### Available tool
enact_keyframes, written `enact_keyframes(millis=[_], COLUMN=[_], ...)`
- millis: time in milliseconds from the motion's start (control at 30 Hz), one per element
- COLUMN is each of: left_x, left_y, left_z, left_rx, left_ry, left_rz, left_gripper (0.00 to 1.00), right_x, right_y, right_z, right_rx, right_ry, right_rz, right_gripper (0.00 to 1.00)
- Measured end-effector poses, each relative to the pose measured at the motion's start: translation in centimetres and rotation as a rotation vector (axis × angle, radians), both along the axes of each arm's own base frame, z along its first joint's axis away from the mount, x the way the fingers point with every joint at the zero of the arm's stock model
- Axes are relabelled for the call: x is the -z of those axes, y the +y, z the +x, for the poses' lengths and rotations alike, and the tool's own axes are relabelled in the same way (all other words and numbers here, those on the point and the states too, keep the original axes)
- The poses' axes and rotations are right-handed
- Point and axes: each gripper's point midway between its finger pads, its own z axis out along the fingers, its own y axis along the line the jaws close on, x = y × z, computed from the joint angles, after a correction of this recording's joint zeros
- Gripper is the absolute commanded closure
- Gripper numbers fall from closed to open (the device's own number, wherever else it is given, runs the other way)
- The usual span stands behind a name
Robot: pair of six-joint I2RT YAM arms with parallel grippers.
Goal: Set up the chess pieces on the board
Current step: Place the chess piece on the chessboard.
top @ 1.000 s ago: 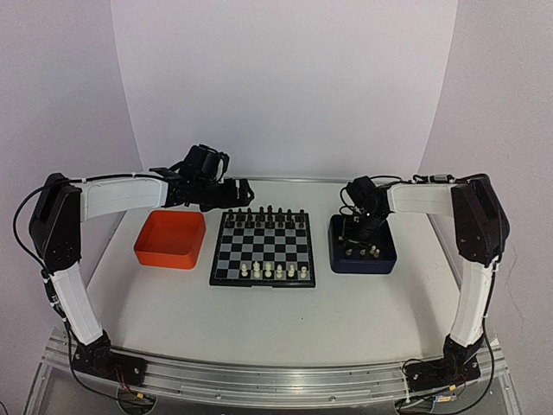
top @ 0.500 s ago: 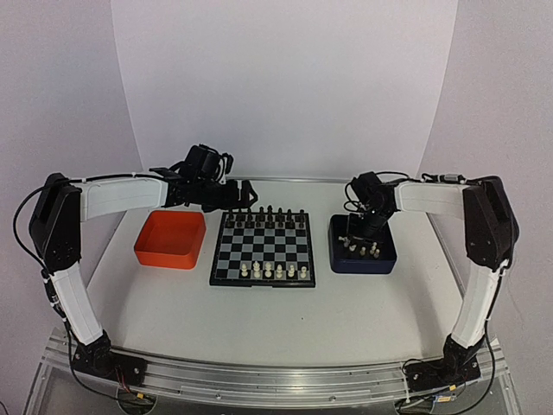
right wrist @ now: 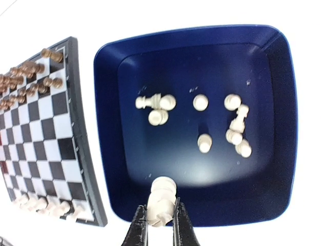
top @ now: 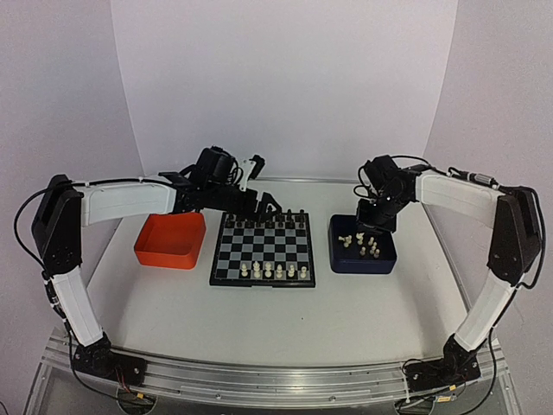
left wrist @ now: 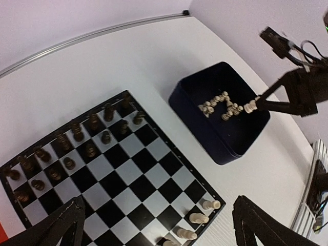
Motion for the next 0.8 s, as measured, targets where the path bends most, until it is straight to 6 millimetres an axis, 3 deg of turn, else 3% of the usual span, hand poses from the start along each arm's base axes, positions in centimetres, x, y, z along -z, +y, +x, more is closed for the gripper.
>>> enact_keyframes(millis=[200,433,800], left_x=[-2.1,-5.1,-2.8], left_y=[-5.0,-7.6,-9.6], left_z=[-4.7,-5.5,-6.4], left_rx=[0.252,0.432,0.605], left_ry=[-0.116,-0.205,-0.194], left_rz=[-0.029,-0.112,-0.103], left_gripper=[0.05,0.14,0.34], right_x=[-2.6,-6.2,-9.4], right_y=[2.6,8.2,11.7], right_z=[-0.8,-2.9,-5.3], right_rx=[-0.105,-0.376,-0.552], right_ry=[0.029,0.017,0.035], right_rz=[0.102,0.269,0.444], right_gripper=[1.00,1.00,1.00])
